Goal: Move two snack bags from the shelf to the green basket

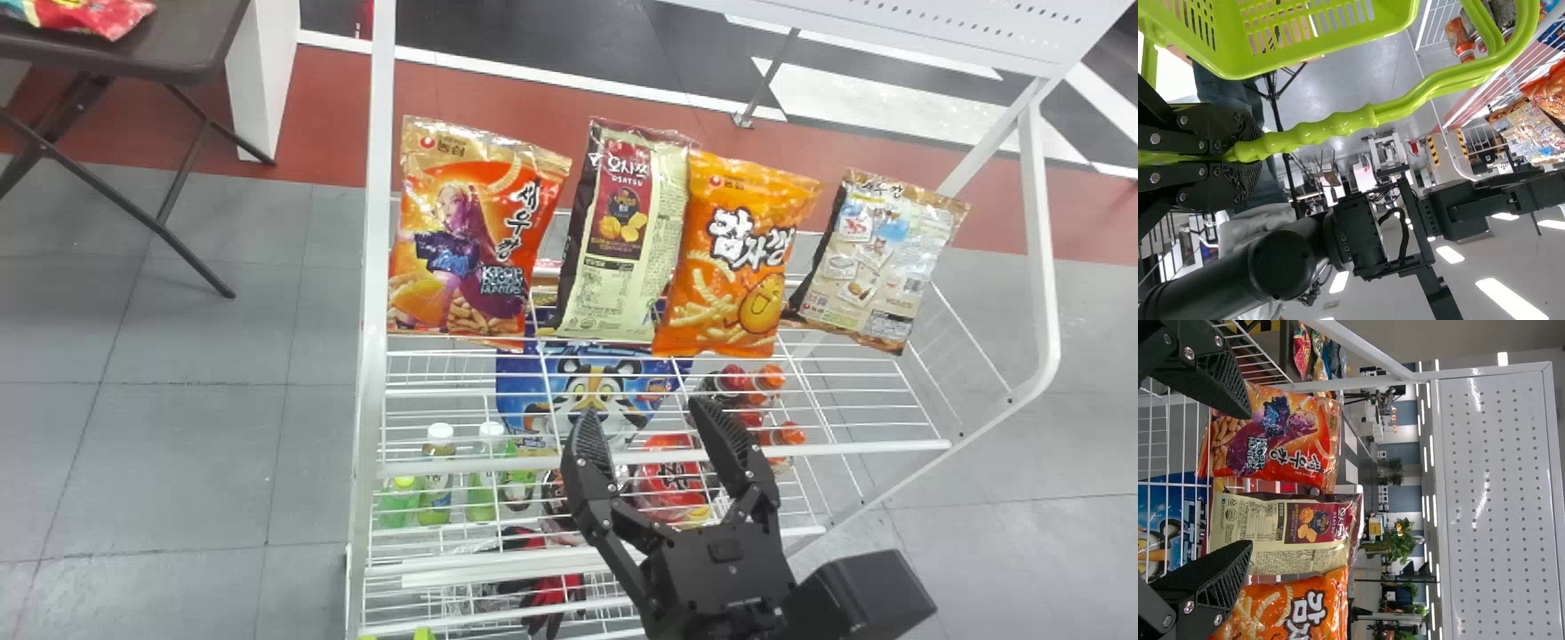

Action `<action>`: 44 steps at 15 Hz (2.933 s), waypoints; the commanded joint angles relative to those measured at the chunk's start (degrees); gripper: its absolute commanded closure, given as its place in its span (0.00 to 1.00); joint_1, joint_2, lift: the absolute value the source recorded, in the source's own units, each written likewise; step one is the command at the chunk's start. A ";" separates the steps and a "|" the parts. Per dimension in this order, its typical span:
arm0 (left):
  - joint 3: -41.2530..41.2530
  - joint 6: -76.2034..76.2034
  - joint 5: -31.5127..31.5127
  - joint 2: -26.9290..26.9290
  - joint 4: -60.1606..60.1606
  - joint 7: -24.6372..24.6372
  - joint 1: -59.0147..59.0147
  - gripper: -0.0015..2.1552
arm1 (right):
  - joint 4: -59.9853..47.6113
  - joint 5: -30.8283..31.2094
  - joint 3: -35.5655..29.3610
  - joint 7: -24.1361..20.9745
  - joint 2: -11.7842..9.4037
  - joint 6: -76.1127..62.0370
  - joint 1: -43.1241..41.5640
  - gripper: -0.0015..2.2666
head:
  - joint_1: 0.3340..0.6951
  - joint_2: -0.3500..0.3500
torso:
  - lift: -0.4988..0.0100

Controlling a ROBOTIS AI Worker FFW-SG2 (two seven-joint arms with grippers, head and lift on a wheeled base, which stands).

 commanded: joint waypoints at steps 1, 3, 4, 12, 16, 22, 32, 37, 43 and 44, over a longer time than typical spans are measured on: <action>0.05 -0.38 0.00 0.00 -0.08 -0.10 0.00 1.00 | 0.00 0.00 0.05 -0.04 0.05 0.00 -0.09 0.07 | 1.00 0.00 | 0.95; 0.05 -0.38 0.00 0.00 -0.08 -0.10 0.00 1.00 | 0.00 0.00 0.05 -0.04 0.00 0.00 -0.17 0.07 | 1.00 0.00 | 0.95; 0.05 -0.38 0.00 -0.09 -0.17 -0.19 0.00 1.00 | 0.00 0.00 0.05 0.05 0.05 0.00 -0.17 0.07 | 1.00 0.00 | 0.95; -0.04 -0.38 0.00 0.09 -0.43 -0.63 0.09 1.00 | 1.14 -0.35 1.02 0.05 -0.18 7.21 -4.83 0.07 | 1.00 0.00 | 0.95; -0.56 0.15 -0.26 0.62 -0.43 -2.03 -0.17 1.00 | 5.01 -0.18 1.28 0.05 -0.09 8.61 -11.51 0.07 | 1.00 0.00 | 0.95; -2.85 2.26 -3.08 0.79 -0.87 -2.21 -0.70 1.00 | 13.62 -2.55 3.48 -0.13 0.00 18.10 -26.19 0.07 | 1.00 0.00 | 0.95; -2.94 2.61 -3.25 1.50 -0.69 -2.30 -1.14 1.00 | 30.15 -2.55 7.79 -2.06 0.05 25.49 -46.93 0.07 | 1.00 0.08 | 0.95; -2.06 2.61 -2.46 1.58 -0.61 -3.00 -1.05 1.00 | 34.19 -2.20 7.61 -1.88 0.05 29.71 -51.24 0.21 | 1.00 0.15 | 0.95; -1.62 2.26 -2.11 1.50 -0.61 -3.00 -0.44 1.00 | 30.24 -3.69 6.56 1.98 0.05 32.87 -48.25 0.88 | 1.00 0.15 | 0.95; -1.79 2.09 -2.11 1.50 -0.69 -3.09 -0.35 1.00 | 28.65 -3.69 6.91 2.77 0.05 32.69 -47.37 0.88 | 1.00 0.16 | 0.95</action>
